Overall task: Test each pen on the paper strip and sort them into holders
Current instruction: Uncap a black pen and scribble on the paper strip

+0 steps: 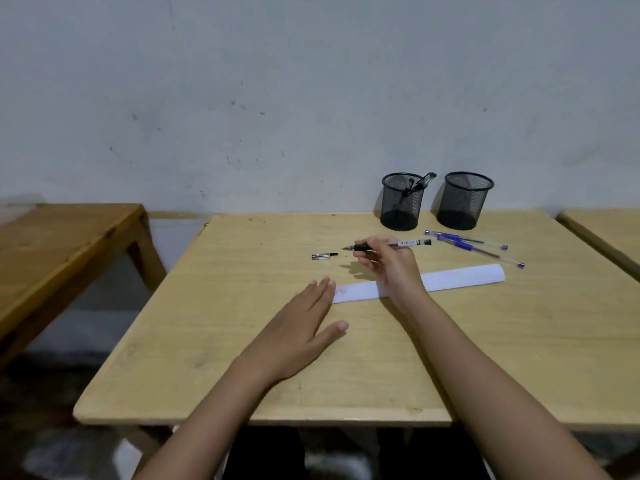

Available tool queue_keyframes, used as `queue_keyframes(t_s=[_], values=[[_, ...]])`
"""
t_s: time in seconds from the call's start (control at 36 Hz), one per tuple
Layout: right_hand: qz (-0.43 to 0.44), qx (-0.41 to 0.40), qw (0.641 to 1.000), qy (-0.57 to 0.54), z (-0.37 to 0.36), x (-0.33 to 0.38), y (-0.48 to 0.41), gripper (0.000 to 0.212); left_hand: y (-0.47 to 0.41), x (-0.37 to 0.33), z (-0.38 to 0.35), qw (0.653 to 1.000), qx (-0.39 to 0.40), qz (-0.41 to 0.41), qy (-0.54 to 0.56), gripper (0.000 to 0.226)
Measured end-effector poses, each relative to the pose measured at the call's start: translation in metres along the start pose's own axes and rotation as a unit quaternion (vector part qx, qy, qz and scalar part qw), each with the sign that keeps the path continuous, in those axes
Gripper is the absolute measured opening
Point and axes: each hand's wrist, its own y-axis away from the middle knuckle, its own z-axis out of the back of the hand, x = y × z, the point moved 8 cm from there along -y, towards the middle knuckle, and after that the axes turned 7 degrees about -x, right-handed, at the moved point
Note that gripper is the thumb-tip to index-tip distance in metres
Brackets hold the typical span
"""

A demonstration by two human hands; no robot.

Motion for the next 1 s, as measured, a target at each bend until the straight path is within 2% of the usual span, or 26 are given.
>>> queue_keyframes(t_s=[0.08,0.17,0.28,0.5,0.67,1.0], values=[[-0.008,0.027,0.999,0.04,-0.006,-0.009,0.003,0.006,-0.002,0.004,-0.007,0.998,0.031,0.009,-0.045,0.073],[0.025,0.024,0.992,0.123,-0.003,-0.01,0.006,0.019,-0.003,0.008,-0.013,0.996,0.041,0.016,-0.078,0.075],[0.045,0.026,0.983,0.178,-0.003,-0.01,0.006,0.014,-0.004,0.008,-0.013,0.995,0.041,0.018,-0.091,0.076],[0.082,0.039,0.97,0.226,-0.005,-0.008,0.007,0.024,-0.004,0.009,-0.014,0.994,0.035,0.018,-0.098,0.076],[0.067,0.023,0.962,0.263,-0.004,-0.016,0.003,0.04,-0.001,0.007,-0.013,0.996,0.03,0.027,-0.078,0.076],[0.079,0.053,0.954,0.283,-0.011,-0.02,0.003,0.04,-0.001,0.007,-0.012,0.996,0.03,0.029,-0.079,0.075]])
